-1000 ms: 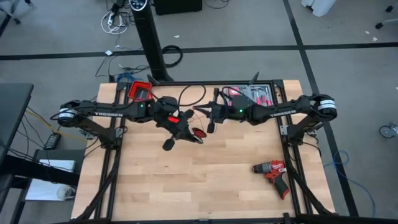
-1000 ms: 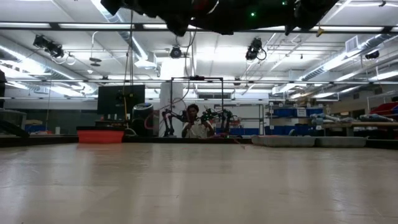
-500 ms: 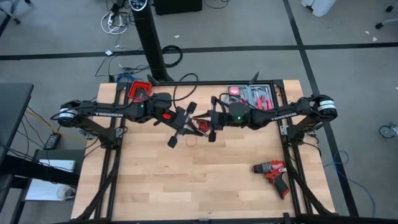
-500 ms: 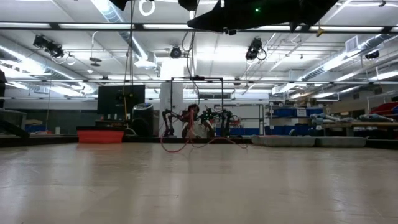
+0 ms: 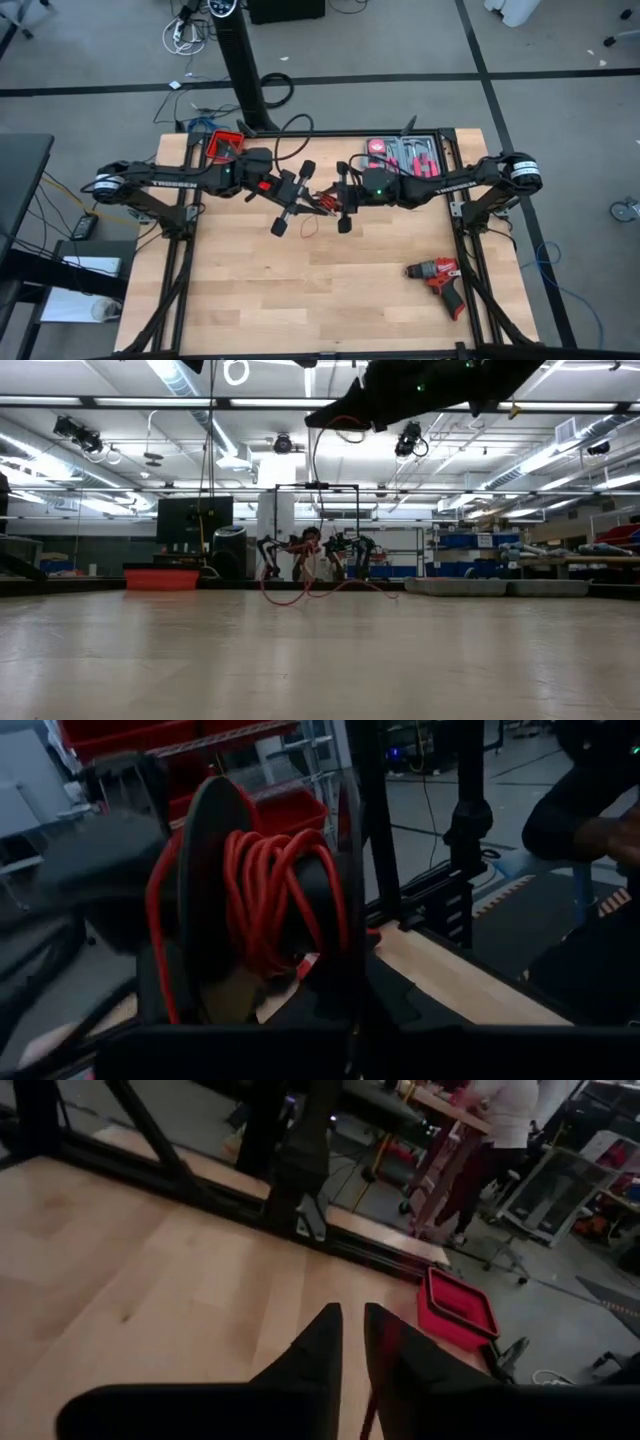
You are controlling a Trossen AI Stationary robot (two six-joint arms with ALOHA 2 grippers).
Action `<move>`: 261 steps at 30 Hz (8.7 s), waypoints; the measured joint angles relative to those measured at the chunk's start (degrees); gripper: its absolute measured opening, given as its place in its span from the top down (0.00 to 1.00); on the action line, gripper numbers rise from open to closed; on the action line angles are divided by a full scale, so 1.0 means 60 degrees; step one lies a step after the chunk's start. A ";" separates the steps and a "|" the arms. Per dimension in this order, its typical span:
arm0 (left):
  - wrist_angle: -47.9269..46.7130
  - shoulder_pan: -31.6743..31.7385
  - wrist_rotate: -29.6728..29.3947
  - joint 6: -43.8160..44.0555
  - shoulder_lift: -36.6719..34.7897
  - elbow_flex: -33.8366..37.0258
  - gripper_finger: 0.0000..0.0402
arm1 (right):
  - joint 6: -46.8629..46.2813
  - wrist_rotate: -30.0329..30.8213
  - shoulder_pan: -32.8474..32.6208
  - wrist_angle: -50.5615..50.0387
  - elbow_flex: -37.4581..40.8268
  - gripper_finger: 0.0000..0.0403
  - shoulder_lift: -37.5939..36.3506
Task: Coil cords
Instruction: Coil the red wire onto the black spool
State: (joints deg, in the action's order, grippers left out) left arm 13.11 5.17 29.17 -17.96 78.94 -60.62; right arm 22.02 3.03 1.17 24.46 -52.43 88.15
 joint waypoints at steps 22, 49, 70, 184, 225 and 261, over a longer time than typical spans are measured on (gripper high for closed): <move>-0.0590 0.0000 -0.0070 0.0052 0.0018 0.0005 0.99 | -0.0272 -0.0694 0.0413 -0.3280 -0.0003 0.83 -0.1866; -0.0585 0.0000 -0.0252 0.0008 0.0018 0.0018 0.99 | -0.1159 -0.3009 0.1428 -0.1684 0.0940 0.65 -0.1174; -0.0774 0.0000 -0.0351 0.0005 0.0021 0.0015 0.99 | -0.0665 -0.2954 0.1239 -0.1100 0.0937 0.93 -0.0409; -0.1560 -0.0068 -0.3626 -0.3441 0.0022 0.0007 0.99 | -0.2694 -0.3562 0.1468 0.2326 0.1815 0.85 0.0090; 0.0787 -0.0240 -0.3942 -0.3351 0.0022 0.0011 0.99 | -0.2196 -0.2391 0.1665 0.2962 0.2819 1.00 0.0133; -0.4464 0.0883 -0.6293 0.1046 0.0022 0.0015 0.99 | 0.1156 0.0798 -0.0065 -0.4910 0.2816 1.00 -0.6091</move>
State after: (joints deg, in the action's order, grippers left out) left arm -13.68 10.47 -8.59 -11.69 79.07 -60.53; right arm 28.96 7.82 0.78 -5.00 -35.53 51.60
